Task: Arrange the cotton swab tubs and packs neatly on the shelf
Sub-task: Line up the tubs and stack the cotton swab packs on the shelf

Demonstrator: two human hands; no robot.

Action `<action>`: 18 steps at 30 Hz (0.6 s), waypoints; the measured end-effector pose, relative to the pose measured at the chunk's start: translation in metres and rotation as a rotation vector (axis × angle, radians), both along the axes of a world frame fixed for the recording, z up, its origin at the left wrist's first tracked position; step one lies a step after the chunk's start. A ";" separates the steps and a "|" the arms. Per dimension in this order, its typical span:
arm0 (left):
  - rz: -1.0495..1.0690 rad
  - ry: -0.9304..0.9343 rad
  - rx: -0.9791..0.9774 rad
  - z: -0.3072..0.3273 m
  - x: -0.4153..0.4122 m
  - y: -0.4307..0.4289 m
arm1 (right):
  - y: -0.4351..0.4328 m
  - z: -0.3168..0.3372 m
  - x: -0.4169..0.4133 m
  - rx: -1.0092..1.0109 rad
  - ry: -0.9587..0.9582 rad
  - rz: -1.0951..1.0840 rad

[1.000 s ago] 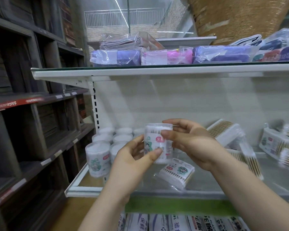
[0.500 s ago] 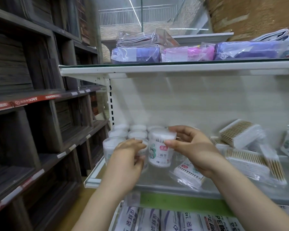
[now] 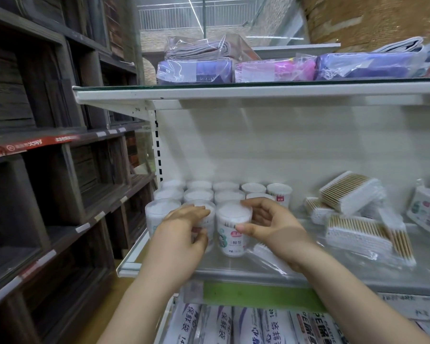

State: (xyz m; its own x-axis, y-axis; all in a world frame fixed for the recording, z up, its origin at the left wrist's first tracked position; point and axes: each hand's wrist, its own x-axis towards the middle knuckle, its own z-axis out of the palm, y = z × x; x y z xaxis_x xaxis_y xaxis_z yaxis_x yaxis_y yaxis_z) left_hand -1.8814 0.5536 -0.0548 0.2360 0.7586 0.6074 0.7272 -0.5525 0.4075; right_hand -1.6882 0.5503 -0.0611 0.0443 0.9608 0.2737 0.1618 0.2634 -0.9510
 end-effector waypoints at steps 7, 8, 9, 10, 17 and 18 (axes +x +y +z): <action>-0.020 0.027 0.008 0.006 -0.002 -0.001 | -0.022 0.015 0.012 -0.116 -0.593 -0.080; -0.016 0.028 0.029 0.006 -0.001 -0.002 | -0.029 0.018 0.015 -0.128 -0.738 -0.107; -0.010 0.037 0.049 0.006 0.002 -0.002 | -0.036 0.019 0.019 -0.143 -0.877 -0.121; -0.009 0.053 0.064 0.006 0.005 -0.002 | -0.042 0.020 0.020 -0.164 -0.991 -0.121; -0.138 0.253 0.098 0.000 0.045 -0.015 | -0.040 0.008 0.035 -0.233 -1.091 -0.201; -0.132 0.258 0.102 0.000 0.046 -0.015 | -0.040 0.007 0.039 -0.242 -1.096 -0.213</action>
State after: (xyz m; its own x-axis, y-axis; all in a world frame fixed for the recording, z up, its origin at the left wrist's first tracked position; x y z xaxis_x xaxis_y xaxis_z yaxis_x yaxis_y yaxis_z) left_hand -1.8349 0.5387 -0.0551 0.4847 0.6493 0.5861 0.7188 -0.6775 0.1562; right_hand -1.6492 0.5100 -0.0537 0.0642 0.9952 0.0744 0.9553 -0.0397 -0.2930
